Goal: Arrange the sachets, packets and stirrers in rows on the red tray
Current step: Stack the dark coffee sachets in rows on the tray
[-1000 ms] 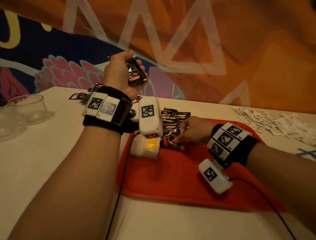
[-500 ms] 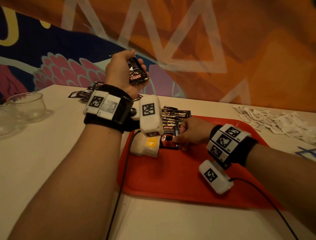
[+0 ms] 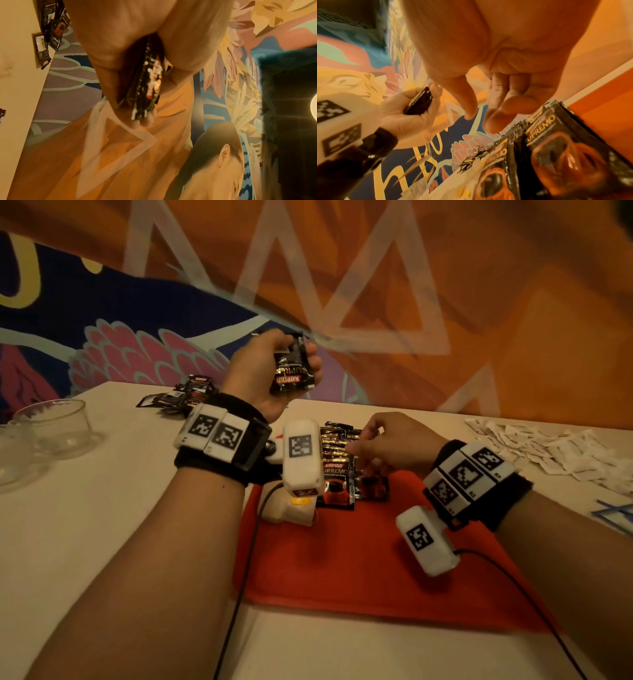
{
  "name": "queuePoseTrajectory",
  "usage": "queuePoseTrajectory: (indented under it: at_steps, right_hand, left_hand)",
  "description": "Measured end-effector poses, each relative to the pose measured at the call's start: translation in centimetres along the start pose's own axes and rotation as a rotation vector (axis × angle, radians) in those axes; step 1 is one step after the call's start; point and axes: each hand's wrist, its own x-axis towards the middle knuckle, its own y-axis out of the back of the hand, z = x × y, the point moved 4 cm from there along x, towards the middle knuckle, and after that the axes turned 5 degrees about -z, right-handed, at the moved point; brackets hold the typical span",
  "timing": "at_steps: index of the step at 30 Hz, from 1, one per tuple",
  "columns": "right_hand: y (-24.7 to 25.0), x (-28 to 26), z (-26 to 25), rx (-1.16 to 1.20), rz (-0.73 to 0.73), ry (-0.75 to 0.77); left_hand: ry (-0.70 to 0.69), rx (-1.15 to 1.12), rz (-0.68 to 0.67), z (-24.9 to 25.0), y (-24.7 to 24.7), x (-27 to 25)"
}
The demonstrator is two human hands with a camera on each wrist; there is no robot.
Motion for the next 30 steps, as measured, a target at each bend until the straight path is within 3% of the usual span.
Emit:
queuePoseTrajectory:
  at_steps: [4, 8, 13, 17, 19, 25, 27, 30]
  right_hand:
    - [0.6, 0.3, -1.1, 0.123, 0.102, 0.160]
    - [1.5, -0.2, -3.1, 0.302, 0.198, 0.318]
    - [1.1, -0.1, -4.1, 0.458, 0.205, 0.388]
    - [1.6, -0.2, -3.2, 0.428, 0.245, 0.419]
    - [2.4, -0.4, -2.8, 0.399, 0.312, 0.444]
    - [4.2, -1.1, -3.1, 0.307, 0.481, 0.566]
    - [4.1, -1.1, -3.0, 0.239, 0.503, 0.583]
    - [3.9, -1.1, -2.9, 0.200, 0.514, 0.605]
  left_hand:
    - [-0.016, 0.184, 0.071, -0.9, -0.1, 0.2]
    - [-0.089, 0.214, 0.144, -1.7, -0.3, 0.5]
    - [-0.123, 0.232, 0.115, -3.0, -1.6, 0.2]
    - [-0.159, 0.320, 0.101, -3.3, -1.8, 0.4]
    - [-0.090, 0.327, 0.084, -3.1, -1.5, 0.6]
    - [0.313, 0.276, -0.106, -4.4, -1.1, 0.5]
    - [0.300, 0.289, -0.109, -4.5, -1.7, 0.0]
    - [0.147, 0.247, -0.031, -4.2, -1.7, 0.4]
